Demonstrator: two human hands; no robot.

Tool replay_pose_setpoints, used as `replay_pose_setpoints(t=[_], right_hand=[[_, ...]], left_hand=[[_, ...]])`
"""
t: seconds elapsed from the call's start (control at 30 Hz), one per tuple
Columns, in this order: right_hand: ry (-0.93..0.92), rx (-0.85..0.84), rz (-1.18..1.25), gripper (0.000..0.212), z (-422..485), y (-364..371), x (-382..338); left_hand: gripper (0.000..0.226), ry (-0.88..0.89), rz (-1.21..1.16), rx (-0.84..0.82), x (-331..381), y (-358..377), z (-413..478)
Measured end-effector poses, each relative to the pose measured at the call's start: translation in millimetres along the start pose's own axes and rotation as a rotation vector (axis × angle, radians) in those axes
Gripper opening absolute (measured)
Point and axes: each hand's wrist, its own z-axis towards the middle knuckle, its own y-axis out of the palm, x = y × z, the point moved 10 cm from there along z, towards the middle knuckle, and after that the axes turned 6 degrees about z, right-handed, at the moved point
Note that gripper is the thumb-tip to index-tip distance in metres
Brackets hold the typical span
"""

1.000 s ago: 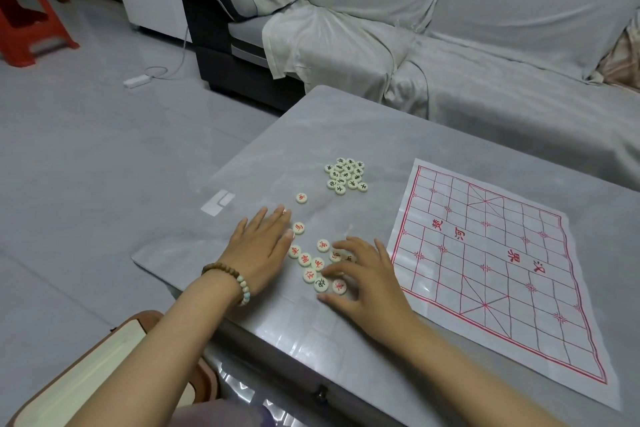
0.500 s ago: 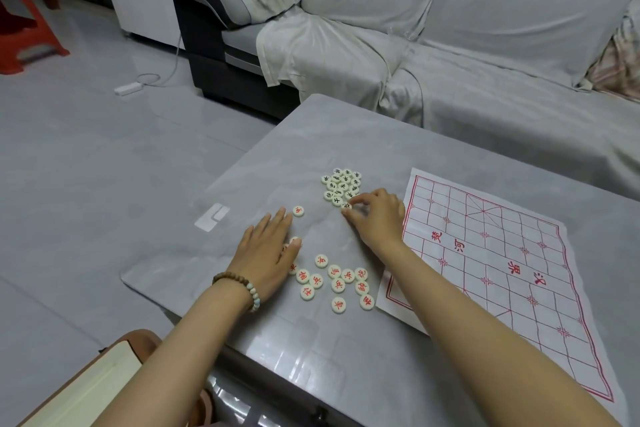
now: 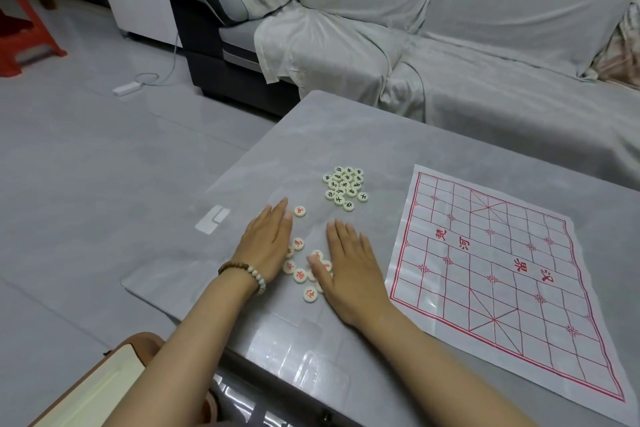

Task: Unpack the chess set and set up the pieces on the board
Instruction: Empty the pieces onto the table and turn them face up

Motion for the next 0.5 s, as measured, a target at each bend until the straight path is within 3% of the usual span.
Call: replay_pose_setpoints(t=[0.13, 0.2, 0.27, 0.33, 0.4, 0.5], right_hand=[[0.004, 0.006, 0.043, 0.095, 33, 9, -10], [-0.032, 0.012, 0.09, 0.077, 49, 7, -16], [-0.037, 0.029, 0.301, 0.053, 59, -3, -17], [0.014, 0.096, 0.619, 0.044, 58, -23, -8], [0.056, 0.214, 0.77, 0.04, 48, -49, 8], [0.071, 0.255, 0.737, 0.036, 27, -69, 30]], left_hand=[[0.051, -0.027, 0.026, 0.011, -12, -1, -3], [0.052, -0.007, 0.107, -0.017, -15, 1, -7], [0.059, 0.041, 0.194, -0.047, -15, 5, -12], [0.09, 0.085, 0.282, -0.105, -14, 13, -19], [0.127, 0.132, 0.41, -0.189, -12, 27, -27], [0.137, 0.179, 0.547, -0.2, -8, 41, -29]])
